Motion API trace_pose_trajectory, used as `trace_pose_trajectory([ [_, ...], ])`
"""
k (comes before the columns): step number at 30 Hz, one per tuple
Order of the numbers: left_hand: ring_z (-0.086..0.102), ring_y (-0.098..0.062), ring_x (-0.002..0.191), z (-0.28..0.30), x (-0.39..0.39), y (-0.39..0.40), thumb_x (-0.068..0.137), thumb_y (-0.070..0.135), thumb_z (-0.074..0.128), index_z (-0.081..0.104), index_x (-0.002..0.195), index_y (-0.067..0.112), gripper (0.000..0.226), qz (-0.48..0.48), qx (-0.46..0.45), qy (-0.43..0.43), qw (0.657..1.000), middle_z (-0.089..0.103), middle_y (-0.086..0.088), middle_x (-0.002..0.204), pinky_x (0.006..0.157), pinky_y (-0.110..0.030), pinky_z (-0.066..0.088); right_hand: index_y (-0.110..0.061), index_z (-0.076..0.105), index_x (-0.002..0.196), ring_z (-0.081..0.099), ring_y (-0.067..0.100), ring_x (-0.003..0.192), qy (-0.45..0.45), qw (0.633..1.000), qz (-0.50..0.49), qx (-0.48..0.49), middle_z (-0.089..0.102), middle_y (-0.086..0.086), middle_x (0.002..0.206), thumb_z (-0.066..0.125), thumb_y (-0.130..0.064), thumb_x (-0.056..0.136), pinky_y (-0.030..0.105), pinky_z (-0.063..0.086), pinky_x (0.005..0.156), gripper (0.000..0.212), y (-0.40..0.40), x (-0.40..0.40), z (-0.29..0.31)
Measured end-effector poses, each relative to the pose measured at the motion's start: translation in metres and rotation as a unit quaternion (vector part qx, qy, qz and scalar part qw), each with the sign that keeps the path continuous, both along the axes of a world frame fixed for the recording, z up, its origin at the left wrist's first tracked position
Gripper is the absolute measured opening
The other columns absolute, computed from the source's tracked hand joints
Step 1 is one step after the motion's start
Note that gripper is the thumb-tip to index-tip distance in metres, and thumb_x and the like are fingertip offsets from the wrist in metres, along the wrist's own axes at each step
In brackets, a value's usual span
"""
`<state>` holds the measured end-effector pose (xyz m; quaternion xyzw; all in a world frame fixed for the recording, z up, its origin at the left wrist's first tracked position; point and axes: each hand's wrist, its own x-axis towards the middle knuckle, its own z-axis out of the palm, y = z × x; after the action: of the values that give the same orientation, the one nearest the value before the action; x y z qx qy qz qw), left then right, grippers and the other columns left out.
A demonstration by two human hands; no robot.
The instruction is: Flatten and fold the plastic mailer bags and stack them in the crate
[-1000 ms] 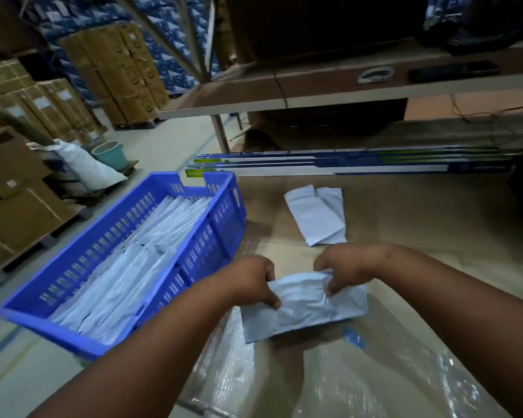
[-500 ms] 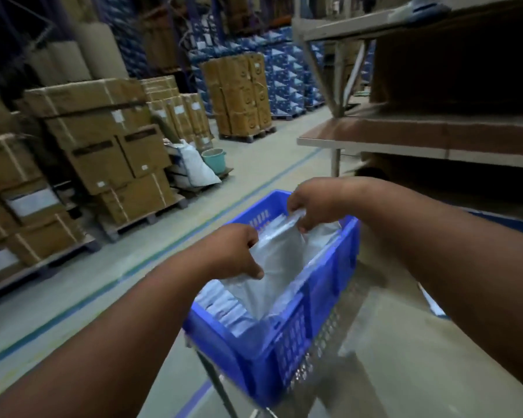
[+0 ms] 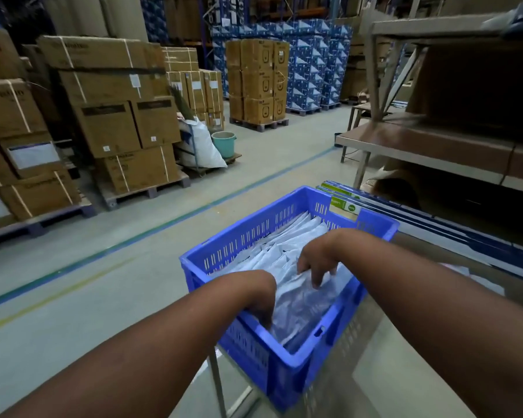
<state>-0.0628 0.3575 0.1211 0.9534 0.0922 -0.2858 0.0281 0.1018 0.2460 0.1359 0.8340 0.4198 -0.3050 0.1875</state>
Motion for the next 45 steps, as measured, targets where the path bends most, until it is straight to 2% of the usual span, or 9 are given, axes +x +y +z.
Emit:
trace_pose_trajectory([
  [4, 0.057, -0.021, 0.062, -0.008, 0.011, -0.008, 0.082, 0.037, 0.091, 0.064, 0.069, 0.015, 0.037, -0.031, 0.057, 0.057, 0.996, 0.063, -0.002, 0.070, 0.088, -0.040, 0.059, -0.021, 0.068, 0.131, 0.071, 0.025, 0.080, -0.042, 0.994, 0.077, -0.068, 0.072, 0.008, 0.102, 0.082, -0.030, 0.089, 0.040, 0.061, 0.082, 0.045, 0.001, -0.004, -0.036],
  [7, 0.055, -0.020, 0.063, -0.003, 0.019, -0.005, 0.085, 0.038, 0.089, 0.062, 0.072, 0.015, 0.037, -0.037, 0.062, 0.075, 0.995, 0.061, -0.001, 0.074, 0.080, -0.037, 0.054, -0.018, 0.073, 0.121, 0.061, 0.026, 0.089, -0.098, 0.988, 0.115, -0.033, 0.072, 0.008, 0.106, 0.079, -0.032, 0.091, 0.032, 0.050, 0.081, 0.034, 0.010, -0.006, -0.039],
  [11, 0.058, -0.021, 0.067, -0.019, 0.024, -0.001, 0.086, 0.045, 0.086, 0.066, 0.082, 0.013, 0.038, -0.018, 0.075, 0.130, 0.989, 0.063, -0.002, 0.081, 0.094, -0.040, 0.056, -0.027, 0.071, 0.125, 0.063, 0.022, 0.090, -0.119, 0.986, 0.113, 0.007, 0.071, -0.001, 0.109, 0.078, -0.036, 0.091, 0.032, 0.047, 0.074, 0.035, 0.013, -0.006, -0.043],
  [17, 0.071, -0.025, 0.081, -0.005, 0.027, -0.001, 0.076, 0.067, 0.086, 0.077, 0.092, 0.011, 0.059, 0.024, 0.027, 0.145, 0.989, 0.075, -0.002, 0.080, 0.093, -0.037, 0.058, -0.021, 0.069, 0.117, 0.053, 0.009, 0.058, -0.087, 0.993, 0.065, 0.049, 0.072, 0.001, 0.102, 0.080, -0.030, 0.091, 0.026, 0.040, 0.052, 0.030, 0.003, -0.003, -0.026],
  [22, 0.080, -0.014, 0.077, 0.038, 0.039, -0.002, 0.076, 0.063, 0.087, 0.076, 0.082, 0.017, 0.048, 0.047, 0.031, 0.011, 0.998, 0.075, 0.005, 0.062, 0.091, -0.035, 0.061, -0.032, 0.071, 0.115, 0.059, 0.015, 0.088, -0.109, 0.979, 0.030, 0.170, 0.059, -0.015, 0.092, 0.080, -0.037, 0.090, 0.030, 0.043, 0.069, 0.027, -0.028, 0.007, 0.006],
  [28, 0.070, -0.008, 0.062, 0.071, 0.074, -0.049, 0.077, 0.062, 0.083, 0.060, 0.067, 0.020, 0.049, -0.041, 0.033, -0.195, 0.979, 0.063, 0.012, 0.044, 0.059, -0.028, 0.047, -0.035, 0.070, 0.115, 0.060, 0.015, 0.092, -0.164, 0.963, -0.013, 0.211, 0.059, -0.016, 0.095, 0.075, -0.040, 0.092, 0.032, 0.048, 0.077, 0.024, -0.097, 0.012, 0.050],
  [33, 0.064, -0.025, 0.086, 0.082, 0.114, -0.124, 0.074, 0.067, 0.082, 0.053, 0.072, 0.018, 0.058, -0.144, 0.053, -0.283, 0.947, 0.058, 0.005, 0.077, 0.064, -0.033, 0.043, -0.035, 0.069, 0.119, 0.065, 0.022, 0.101, -0.223, 0.953, -0.073, 0.191, 0.068, -0.007, 0.110, 0.072, -0.039, 0.091, 0.031, 0.044, 0.076, 0.028, -0.194, 0.010, 0.071],
  [37, 0.069, -0.030, 0.107, 0.068, 0.140, -0.194, 0.080, 0.060, 0.079, 0.071, 0.106, 0.020, 0.049, -0.218, 0.032, -0.291, 0.931, 0.072, -0.006, 0.108, 0.074, -0.036, 0.050, -0.036, 0.066, 0.121, 0.059, 0.019, 0.096, -0.232, 0.946, -0.154, 0.165, 0.067, -0.007, 0.115, 0.069, -0.042, 0.095, 0.032, 0.048, 0.076, 0.027, -0.275, 0.003, 0.062],
  [45, 0.064, -0.025, 0.105, 0.010, 0.194, -0.321, 0.088, 0.056, 0.073, 0.065, 0.093, 0.028, 0.030, -0.213, -0.094, -0.204, 0.951, 0.070, -0.001, 0.110, 0.076, -0.031, 0.044, -0.035, 0.064, 0.131, 0.061, 0.021, 0.116, -0.191, 0.904, -0.342, 0.169, 0.062, -0.005, 0.132, 0.066, -0.052, 0.096, 0.033, 0.047, 0.083, 0.039, -0.409, 0.021, -0.009],
])
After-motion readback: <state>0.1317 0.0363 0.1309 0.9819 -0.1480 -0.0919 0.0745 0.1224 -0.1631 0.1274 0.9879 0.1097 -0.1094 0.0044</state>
